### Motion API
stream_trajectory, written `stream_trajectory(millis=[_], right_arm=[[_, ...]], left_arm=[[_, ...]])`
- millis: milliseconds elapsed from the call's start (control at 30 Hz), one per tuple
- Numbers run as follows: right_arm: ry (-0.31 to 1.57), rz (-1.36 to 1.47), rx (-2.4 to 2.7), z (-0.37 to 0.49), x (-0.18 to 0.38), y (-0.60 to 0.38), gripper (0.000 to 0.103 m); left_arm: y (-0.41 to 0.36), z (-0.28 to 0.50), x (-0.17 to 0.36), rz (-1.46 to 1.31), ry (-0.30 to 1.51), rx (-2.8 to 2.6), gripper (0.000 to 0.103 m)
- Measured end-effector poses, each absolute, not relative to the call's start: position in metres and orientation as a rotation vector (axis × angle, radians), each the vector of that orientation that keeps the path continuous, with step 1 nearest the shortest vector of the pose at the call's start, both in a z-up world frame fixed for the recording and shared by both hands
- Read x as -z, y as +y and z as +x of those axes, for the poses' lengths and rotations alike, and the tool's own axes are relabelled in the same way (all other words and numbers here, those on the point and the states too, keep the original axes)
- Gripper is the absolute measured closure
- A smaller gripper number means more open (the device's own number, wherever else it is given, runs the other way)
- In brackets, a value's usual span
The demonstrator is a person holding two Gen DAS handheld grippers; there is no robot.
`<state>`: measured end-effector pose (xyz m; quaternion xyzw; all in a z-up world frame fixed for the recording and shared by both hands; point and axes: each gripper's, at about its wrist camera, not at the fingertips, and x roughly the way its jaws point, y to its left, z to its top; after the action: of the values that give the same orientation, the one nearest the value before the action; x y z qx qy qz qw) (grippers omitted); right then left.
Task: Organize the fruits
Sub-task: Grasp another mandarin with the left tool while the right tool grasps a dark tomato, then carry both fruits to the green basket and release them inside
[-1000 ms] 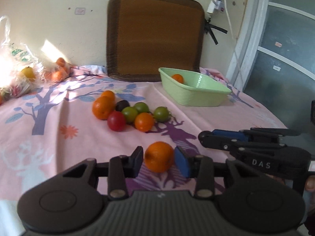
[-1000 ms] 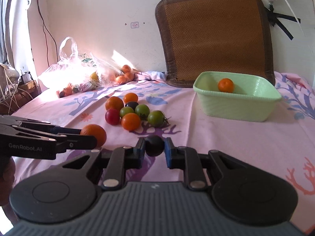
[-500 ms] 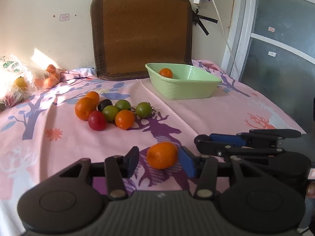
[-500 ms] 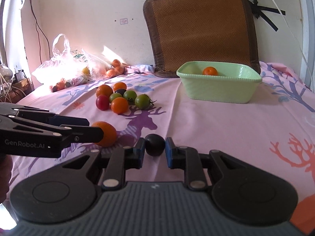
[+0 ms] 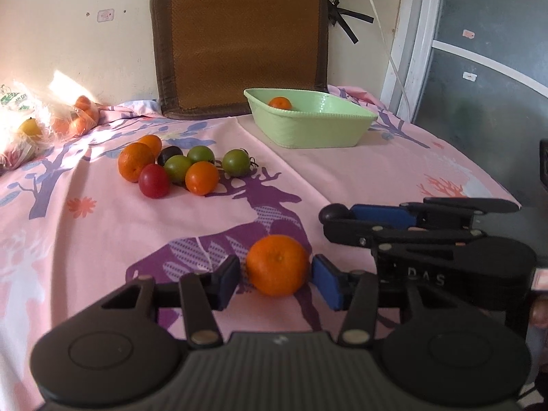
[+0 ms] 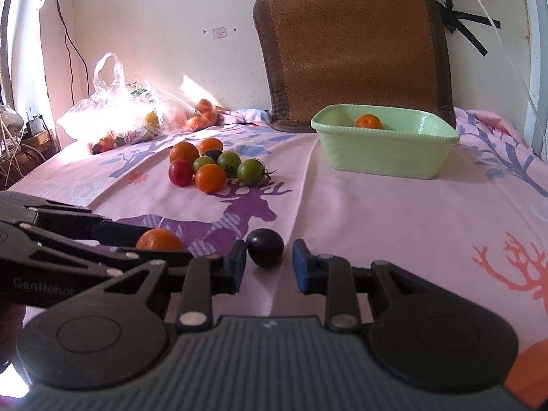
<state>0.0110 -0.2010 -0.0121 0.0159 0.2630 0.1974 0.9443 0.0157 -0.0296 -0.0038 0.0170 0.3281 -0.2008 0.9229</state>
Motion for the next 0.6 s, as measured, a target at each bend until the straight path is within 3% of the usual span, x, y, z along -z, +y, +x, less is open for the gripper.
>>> stream_trajectory(millis=[67, 133, 333, 400, 467, 600], right_arm=[[0.535, 0.034, -0.407, 0.011, 0.012, -0.201, 0.071], [0.538, 0.036, -0.412, 0.012, 0.012, -0.201, 0.071], [0.526, 0.045, -0.41, 0.01, 0.012, -0.203, 0.081], [0.524, 0.065, -0.401, 0.01, 0.011, -0.206, 0.081], [0.532, 0.087, -0.406, 0.012, 0.011, -0.209, 0.079], [0.553, 0.112, -0.425, 0.017, 0.011, -0.21, 0.078]], left_arm=[[-0.032, 0.012, 0.005, 0.058, 0.666, 0.403, 0.056], [-0.033, 0.012, 0.004, 0.067, 0.66, 0.396, 0.066], [-0.036, 0.021, 0.0, 0.068, 0.65, 0.401, 0.067], [-0.038, 0.024, -0.001, 0.068, 0.649, 0.402, 0.065], [-0.037, 0.028, -0.001, 0.054, 0.664, 0.394, 0.057], [-0.035, 0.035, 0.001, 0.036, 0.679, 0.388, 0.056]])
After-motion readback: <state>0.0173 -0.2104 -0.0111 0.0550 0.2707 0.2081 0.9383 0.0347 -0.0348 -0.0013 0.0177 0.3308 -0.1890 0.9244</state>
